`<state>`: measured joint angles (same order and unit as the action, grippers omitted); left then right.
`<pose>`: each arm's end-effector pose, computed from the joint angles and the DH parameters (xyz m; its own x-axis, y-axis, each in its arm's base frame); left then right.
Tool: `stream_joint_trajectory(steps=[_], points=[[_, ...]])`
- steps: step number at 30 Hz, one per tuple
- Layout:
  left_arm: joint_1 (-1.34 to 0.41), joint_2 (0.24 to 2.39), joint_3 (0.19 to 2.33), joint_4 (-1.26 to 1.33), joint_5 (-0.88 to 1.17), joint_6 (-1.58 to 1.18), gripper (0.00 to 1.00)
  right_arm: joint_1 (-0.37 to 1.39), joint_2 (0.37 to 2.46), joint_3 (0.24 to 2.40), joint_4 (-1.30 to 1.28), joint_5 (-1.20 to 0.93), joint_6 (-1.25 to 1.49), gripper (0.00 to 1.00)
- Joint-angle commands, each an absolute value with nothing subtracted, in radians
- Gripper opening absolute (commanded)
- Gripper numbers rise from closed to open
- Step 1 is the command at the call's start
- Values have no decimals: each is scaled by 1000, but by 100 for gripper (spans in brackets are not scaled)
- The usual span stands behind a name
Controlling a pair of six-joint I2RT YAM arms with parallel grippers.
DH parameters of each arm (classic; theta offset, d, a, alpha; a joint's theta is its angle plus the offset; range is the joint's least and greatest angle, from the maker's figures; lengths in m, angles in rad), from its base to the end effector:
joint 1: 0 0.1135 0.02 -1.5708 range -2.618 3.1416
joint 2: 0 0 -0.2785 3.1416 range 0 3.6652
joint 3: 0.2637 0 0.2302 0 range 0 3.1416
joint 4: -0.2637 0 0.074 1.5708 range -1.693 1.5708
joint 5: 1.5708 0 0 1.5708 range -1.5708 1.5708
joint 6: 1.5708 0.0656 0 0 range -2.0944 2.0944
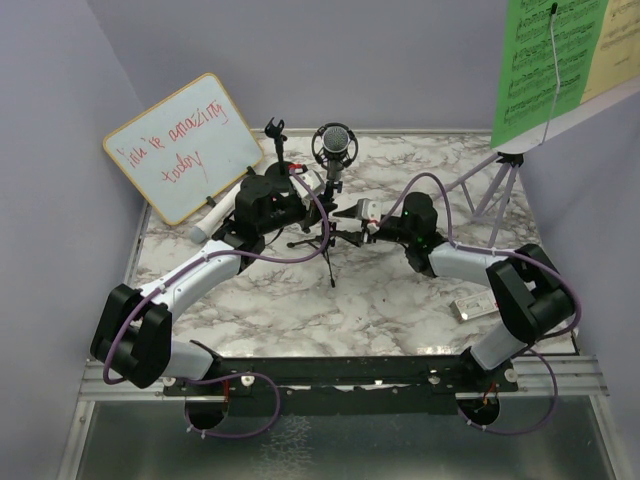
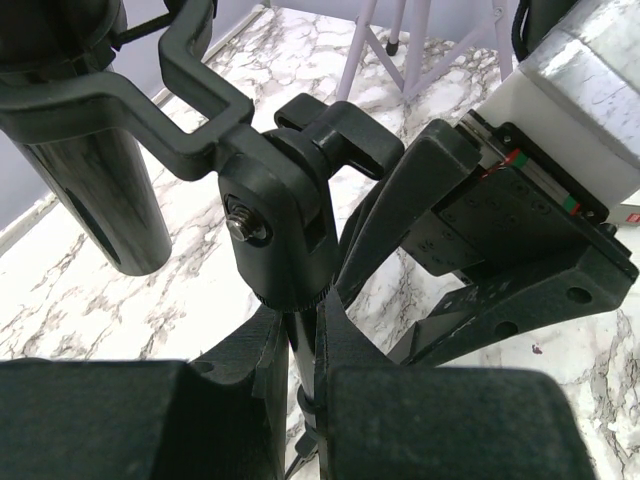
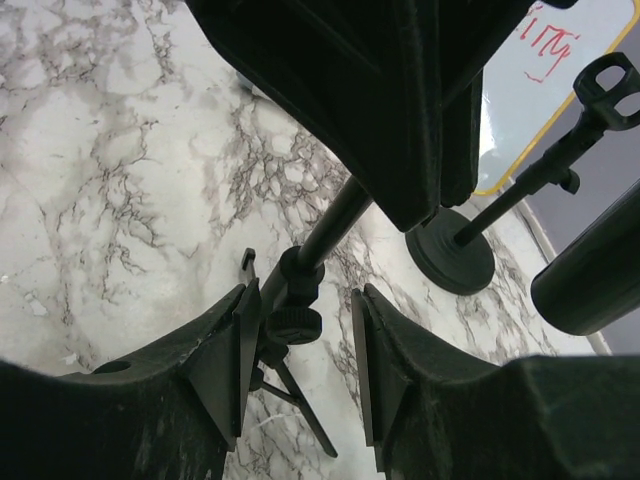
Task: Pack up the instrument practice props
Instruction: Unscrew the knob on the microphone stand.
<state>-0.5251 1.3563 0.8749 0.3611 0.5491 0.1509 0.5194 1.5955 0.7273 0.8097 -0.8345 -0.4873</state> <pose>0.2550 -0.1873 0.3203 0.0290 0.1314 -0.9909 0.8816 0.4638 0.0873 0.2659 0.2080 0.2542 0.4119 -0.1267 -0.9024 -0.8857 0.1771 -0.4292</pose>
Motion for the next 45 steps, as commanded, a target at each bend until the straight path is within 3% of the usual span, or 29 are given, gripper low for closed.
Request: stream_joint_trajectory(steps=[1,12,20,32,39,45], points=[[-528,1395,842,198,531,253,0,512,1631,756,788,-872,-476,47],[-528,1394,842,197,531,252,0,505,1652,759,759,-864,-486,38],[-528,1401,844,195,531,253,0,504,1651,766,719,-869,-510,1],[-528,1408,848,201,540,236,0,581,1594,720,728,-587,-858,1],[-528,1413,850,209,551,221,0,725,1623,602,1036,-303,-1130,0],[-528,1422,853,213,564,205,0,834,1784,544,1382,-114,-1424,0]])
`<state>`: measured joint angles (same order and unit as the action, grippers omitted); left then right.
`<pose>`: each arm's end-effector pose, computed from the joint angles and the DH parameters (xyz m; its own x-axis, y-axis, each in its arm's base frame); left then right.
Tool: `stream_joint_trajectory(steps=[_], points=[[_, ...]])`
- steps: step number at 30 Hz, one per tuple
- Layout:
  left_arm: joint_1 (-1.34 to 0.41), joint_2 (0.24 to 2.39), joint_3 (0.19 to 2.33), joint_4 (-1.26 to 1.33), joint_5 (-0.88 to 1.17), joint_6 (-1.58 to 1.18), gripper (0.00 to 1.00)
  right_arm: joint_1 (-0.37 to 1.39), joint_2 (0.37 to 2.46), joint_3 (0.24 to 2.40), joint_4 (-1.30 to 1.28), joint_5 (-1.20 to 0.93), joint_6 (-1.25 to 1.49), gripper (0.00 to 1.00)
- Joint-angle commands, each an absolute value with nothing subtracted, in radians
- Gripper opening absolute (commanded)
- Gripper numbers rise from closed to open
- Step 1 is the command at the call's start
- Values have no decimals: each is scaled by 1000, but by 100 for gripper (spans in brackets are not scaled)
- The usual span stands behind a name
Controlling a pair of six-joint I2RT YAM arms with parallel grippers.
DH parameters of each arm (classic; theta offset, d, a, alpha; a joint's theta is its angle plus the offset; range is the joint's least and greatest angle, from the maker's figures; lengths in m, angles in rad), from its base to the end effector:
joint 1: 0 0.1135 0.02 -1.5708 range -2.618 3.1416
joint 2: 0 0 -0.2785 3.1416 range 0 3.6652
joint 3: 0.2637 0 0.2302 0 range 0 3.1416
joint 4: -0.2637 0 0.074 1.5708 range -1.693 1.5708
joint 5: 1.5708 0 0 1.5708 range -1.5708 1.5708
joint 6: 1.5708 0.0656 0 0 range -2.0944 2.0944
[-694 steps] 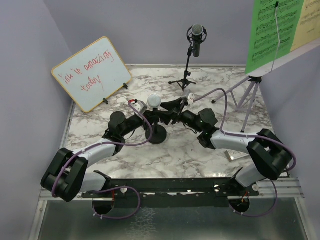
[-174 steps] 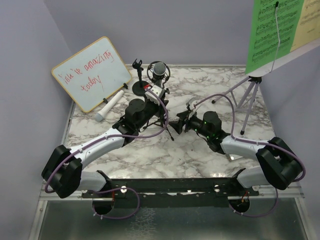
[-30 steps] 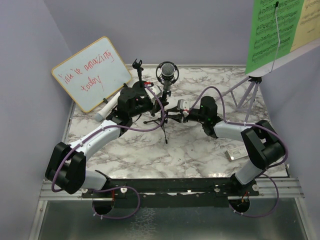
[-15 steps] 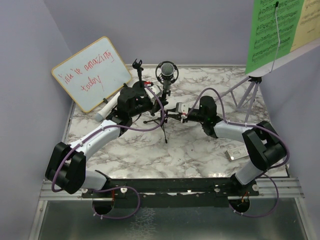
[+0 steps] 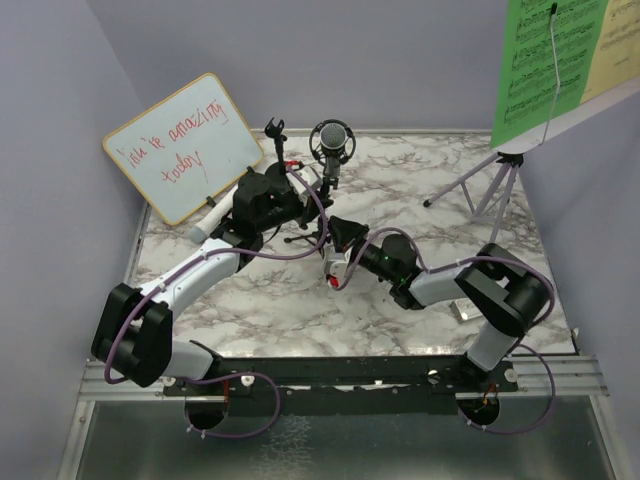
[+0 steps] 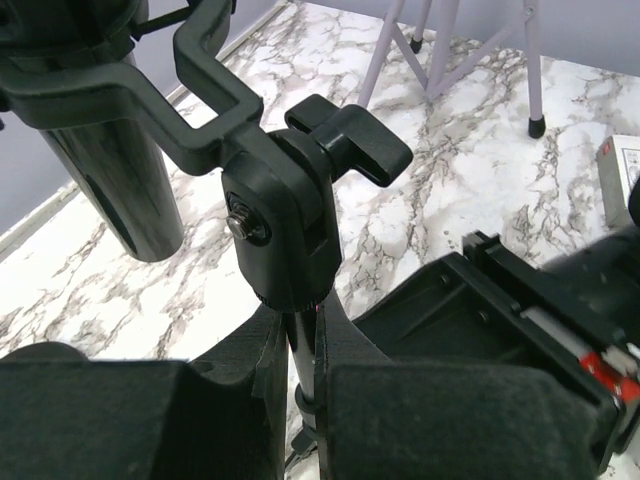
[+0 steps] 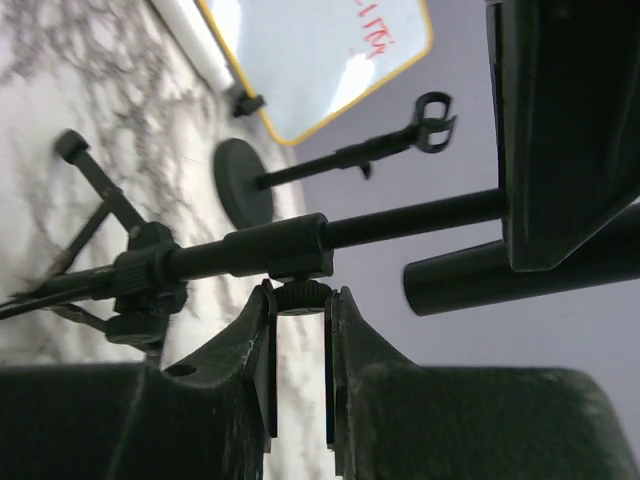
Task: Pack up the instrument practice props
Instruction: Unscrew the knob on the microphone stand.
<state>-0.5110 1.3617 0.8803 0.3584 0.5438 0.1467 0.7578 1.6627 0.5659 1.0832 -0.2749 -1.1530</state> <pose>0.2591 -0.1842 0.3202 0.0208 0.1318 -0.9911 0.8727 0.4812 0.0823 0.2329 0.2449 0.2186 0.7808 -0.4722 -0.4091 -0.3574 0.1994 -0.9124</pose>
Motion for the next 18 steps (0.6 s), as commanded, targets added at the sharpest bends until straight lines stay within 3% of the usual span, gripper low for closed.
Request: stream_joint_trajectory(steps=[1,7,13,15,18], points=[[-528,1423,853,213,564,204,0,845,1815,541,1429,-98,-1459,0],[-528,1415,854,201,547,216,0,859,1822,543,1410,-95,-1414,2],[-528,1415,851,199,544,222,0,846,1672,558,1194,-106,-1062,49],[-528,1418,850,198,542,228,0,821,1609,575,1060,-125,-908,55],[-528,1420,847,198,544,234,0,755,1513,560,965,-238,-654,56]])
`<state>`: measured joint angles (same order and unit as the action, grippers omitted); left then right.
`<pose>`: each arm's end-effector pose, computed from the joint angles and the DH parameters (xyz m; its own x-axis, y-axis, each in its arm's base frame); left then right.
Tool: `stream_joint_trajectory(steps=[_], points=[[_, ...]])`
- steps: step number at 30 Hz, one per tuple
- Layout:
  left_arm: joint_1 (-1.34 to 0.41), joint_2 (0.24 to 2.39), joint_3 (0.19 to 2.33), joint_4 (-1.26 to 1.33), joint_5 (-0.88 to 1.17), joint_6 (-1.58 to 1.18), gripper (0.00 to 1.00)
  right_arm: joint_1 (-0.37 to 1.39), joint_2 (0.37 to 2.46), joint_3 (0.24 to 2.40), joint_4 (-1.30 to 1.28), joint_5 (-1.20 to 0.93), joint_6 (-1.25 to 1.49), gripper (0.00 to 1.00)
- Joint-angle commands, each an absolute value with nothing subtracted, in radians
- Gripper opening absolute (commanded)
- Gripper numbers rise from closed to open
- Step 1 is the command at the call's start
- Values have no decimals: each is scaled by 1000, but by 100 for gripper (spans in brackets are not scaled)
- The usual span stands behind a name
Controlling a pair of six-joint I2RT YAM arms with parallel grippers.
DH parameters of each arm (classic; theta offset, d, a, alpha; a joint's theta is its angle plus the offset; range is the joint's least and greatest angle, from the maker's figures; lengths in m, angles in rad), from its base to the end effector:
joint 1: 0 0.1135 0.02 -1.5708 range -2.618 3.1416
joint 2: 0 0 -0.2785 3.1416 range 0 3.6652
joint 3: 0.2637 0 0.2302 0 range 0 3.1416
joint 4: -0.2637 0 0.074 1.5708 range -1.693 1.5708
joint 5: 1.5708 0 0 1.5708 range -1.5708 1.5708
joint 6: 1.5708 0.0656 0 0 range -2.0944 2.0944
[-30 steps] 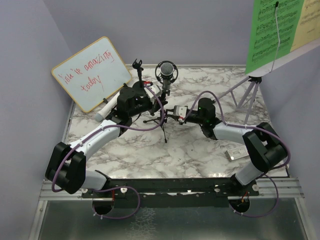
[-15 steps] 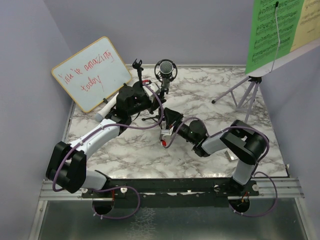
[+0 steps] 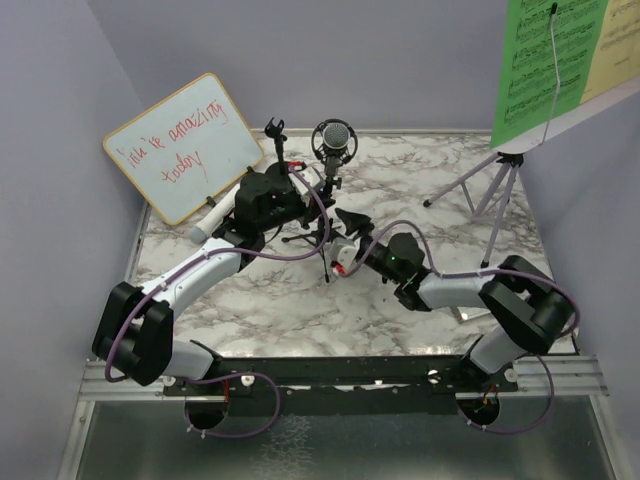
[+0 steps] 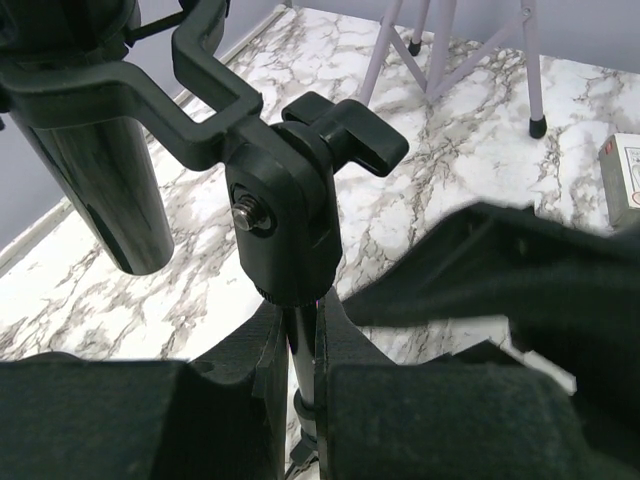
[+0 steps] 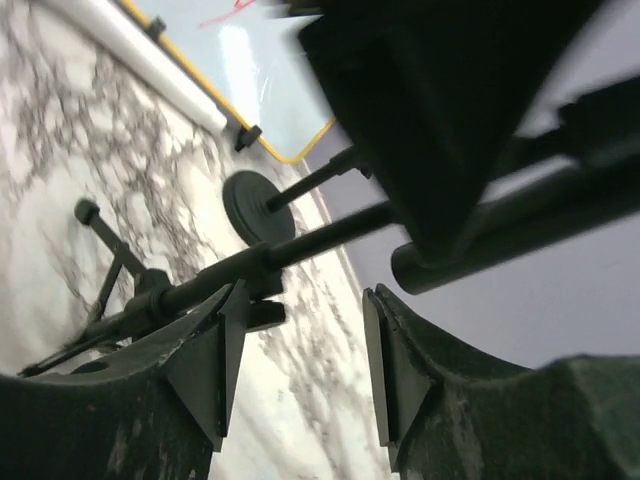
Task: Pack up the instrument practice props
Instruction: Unscrew the knob on the microphone stand.
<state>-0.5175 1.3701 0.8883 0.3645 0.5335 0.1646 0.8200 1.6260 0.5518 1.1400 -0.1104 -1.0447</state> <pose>0.2606 -0.1867 0.3213 0.0414 0.1388 -0.9895 0.8699 0.4822 0.1040 0.2218 0.2483 0.2339 0.7158 -0.4927 -0.4948 -0.3638 0.3417 -0.8665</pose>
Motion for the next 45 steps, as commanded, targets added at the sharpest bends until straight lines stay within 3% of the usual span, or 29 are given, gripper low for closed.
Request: stream_joint_trajectory(steps=[1,5,8,13,20,24,36,45], points=[[-528,1422,846,199,548,238,0,728,1489,550,961,-274,-559,57],[-529,1432,834,207,548,253,0,637,1442,574,858,-350,-210,65],[-528,1438,828,217,550,248,0,535,1486,620,820,-484,83,66],[-528,1431,803,277,556,200,0,440,1636,568,1229,-671,554,66],[-528,1409,741,376,530,119,0,430,1874,592,1643,-725,1036,65],[-529,1403,716,429,470,54,0,430,1903,614,1649,-706,1104,66],[-529,1454,633,575,495,-37,0,430,1869,714,1326,-723,1053,64],[-529,1491,652,581,531,-33,0,433,1915,767,1253,-764,1070,50]])
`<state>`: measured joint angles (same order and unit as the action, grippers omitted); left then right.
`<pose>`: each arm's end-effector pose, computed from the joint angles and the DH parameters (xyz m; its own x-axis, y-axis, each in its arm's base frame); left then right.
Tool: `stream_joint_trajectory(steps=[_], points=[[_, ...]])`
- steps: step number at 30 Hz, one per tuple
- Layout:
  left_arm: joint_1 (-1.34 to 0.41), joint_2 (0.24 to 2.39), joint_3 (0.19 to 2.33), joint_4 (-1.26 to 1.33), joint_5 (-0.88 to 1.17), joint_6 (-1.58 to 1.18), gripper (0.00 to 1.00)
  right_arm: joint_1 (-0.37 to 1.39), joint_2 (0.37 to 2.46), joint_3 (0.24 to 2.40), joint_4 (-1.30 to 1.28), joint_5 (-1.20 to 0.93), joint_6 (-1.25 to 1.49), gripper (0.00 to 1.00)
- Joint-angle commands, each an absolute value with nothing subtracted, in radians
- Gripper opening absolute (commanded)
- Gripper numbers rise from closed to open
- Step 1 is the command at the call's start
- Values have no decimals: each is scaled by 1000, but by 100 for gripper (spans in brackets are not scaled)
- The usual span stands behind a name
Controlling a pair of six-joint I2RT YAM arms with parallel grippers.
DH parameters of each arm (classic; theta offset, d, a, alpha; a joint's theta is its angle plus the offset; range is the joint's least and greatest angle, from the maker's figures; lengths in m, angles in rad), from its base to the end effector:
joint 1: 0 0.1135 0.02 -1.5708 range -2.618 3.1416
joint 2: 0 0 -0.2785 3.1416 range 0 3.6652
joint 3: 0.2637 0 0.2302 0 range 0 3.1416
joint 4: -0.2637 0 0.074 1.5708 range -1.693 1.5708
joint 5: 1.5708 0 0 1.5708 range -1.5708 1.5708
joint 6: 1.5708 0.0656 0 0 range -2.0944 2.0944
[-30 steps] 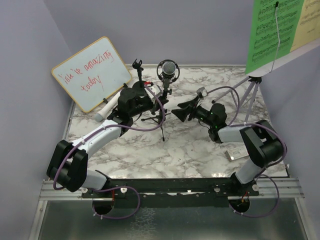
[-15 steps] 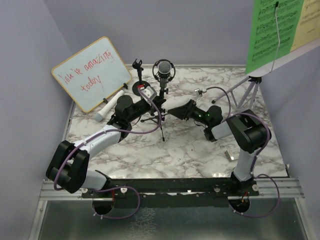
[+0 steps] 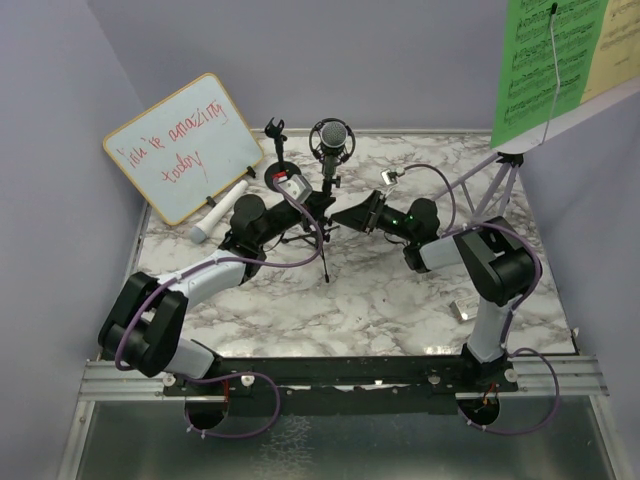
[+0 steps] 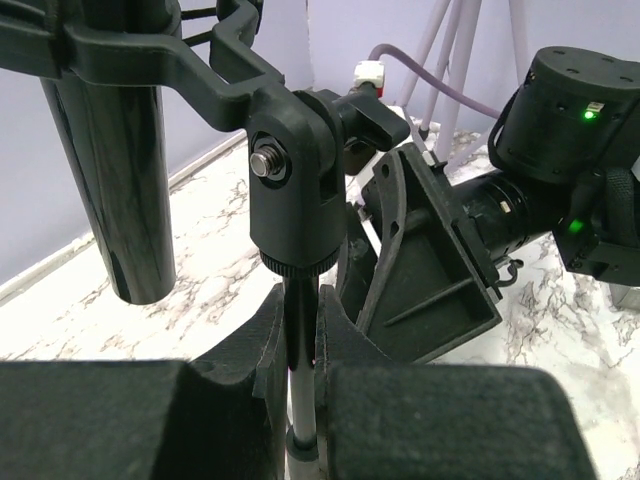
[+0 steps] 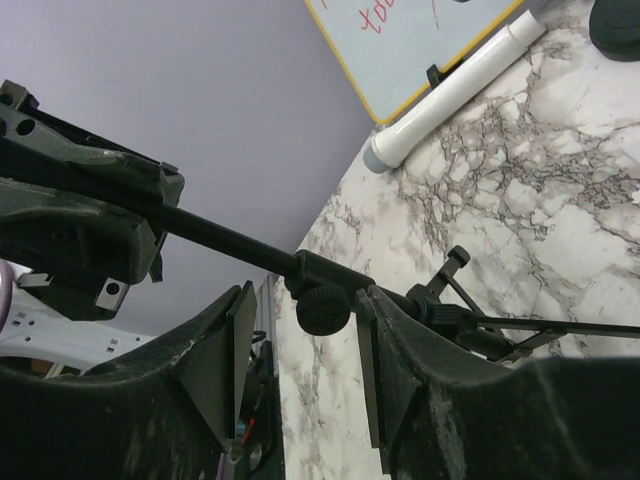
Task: Pack up the instrument practice props
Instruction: Unscrew the knob on the microphone stand.
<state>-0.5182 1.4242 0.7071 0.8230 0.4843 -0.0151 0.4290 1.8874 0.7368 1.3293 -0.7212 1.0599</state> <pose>0.2608 -0.1838 0.3021 0.0791 -0.0605 -0.9950 0.8418 0.5386 0.0342 0.3216 0.1947 0.2216 -0.7089 0.3961 -0.5836 -0.5827 0.1373 0.8010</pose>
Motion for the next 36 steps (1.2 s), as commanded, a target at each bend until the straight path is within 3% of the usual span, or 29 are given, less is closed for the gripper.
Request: stream_joint_trajectory(steps=[1,7,16,18,22,26,36], points=[[-529,1488,652,581,529,-34,0,433,1916,774,1237,-767,1066,49],[-528,1468,639,582,516,-37,0,440,1940,807,1208,-784,1067,45],[-522,1455,631,595,480,-71,0,456,1956,823,1242,-824,1085,21],[-522,1449,628,597,460,-82,6,457,1958,824,1254,-834,1094,15],[-523,1427,627,597,389,-106,34,462,1949,822,1228,-829,1062,1],[-539,1382,620,595,308,-152,54,465,1923,821,1174,-810,1007,0],[-604,1212,557,597,-92,-283,61,474,1865,807,1072,-740,911,4]])
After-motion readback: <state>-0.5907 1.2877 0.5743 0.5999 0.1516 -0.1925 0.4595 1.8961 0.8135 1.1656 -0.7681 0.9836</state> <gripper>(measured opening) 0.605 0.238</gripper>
